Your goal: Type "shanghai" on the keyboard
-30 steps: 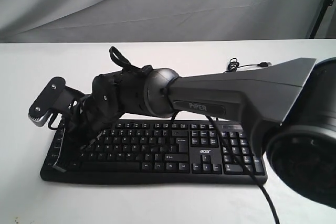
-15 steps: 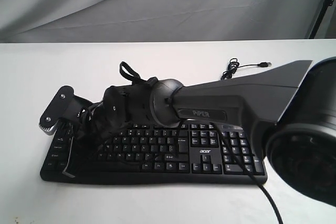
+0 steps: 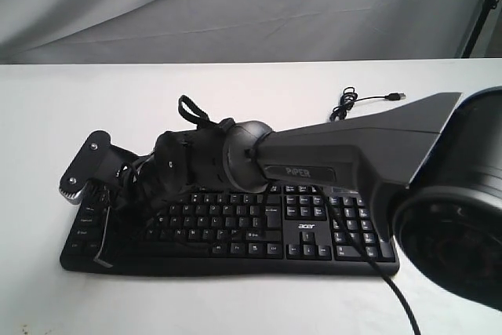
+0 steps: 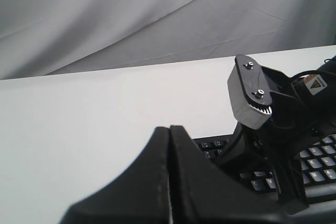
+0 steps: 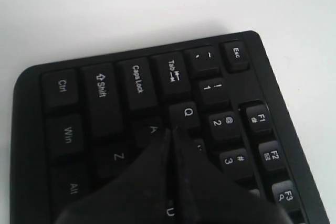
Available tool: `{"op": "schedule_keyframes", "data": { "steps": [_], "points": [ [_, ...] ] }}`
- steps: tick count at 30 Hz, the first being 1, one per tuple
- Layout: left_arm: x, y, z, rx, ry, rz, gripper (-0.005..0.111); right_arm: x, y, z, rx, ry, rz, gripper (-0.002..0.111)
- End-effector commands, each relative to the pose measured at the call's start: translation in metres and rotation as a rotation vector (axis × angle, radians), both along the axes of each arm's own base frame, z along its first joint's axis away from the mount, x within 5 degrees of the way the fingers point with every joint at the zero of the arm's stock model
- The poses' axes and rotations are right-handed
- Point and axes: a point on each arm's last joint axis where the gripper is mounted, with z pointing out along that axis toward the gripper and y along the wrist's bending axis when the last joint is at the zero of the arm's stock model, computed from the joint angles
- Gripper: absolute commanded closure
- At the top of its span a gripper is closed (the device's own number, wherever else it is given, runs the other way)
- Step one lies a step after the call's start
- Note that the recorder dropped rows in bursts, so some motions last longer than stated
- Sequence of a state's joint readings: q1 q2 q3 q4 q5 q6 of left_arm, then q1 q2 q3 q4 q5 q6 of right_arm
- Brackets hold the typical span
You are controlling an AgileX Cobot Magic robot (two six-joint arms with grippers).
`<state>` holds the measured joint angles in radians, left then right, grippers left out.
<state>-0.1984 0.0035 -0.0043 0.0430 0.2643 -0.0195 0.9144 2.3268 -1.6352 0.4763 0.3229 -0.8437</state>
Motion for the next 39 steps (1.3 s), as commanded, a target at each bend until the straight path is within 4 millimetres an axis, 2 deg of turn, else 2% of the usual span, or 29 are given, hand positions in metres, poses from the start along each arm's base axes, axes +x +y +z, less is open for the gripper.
{"op": "schedule_keyframes", "data": {
  "steps": [1,8,9,13,21,27,39],
  "points": [
    [0.000,0.000,-0.001,-0.003,-0.004,-0.004,0.107,0.002,-0.003,0.007,0.003,-0.012,0.007,0.108],
    [0.000,0.000,-0.001,-0.003,-0.004,-0.004,0.107,-0.003,-0.011,0.036,0.010,-0.047,0.030,0.108],
    [0.000,0.000,-0.001,-0.003,-0.004,-0.004,0.107,-0.005,-0.021,0.043,0.020,-0.069,0.009,0.108],
    [0.000,0.000,-0.001,-0.003,-0.004,-0.004,0.107,-0.014,-0.062,0.042,0.013,-0.050,-0.086,0.108],
    [0.000,0.000,-0.001,-0.003,-0.004,-0.004,0.107,-0.012,-0.066,0.018,-0.008,-0.011,-0.125,0.108],
    [0.000,0.000,-0.001,-0.003,-0.004,-0.004,0.107,-0.008,-0.072,0.016,-0.030,0.013,-0.126,0.108],
    [0.000,0.000,-0.001,-0.003,-0.004,-0.004,0.107,-0.008,-0.072,0.012,-0.040,0.022,-0.123,0.108]
  ]
}}
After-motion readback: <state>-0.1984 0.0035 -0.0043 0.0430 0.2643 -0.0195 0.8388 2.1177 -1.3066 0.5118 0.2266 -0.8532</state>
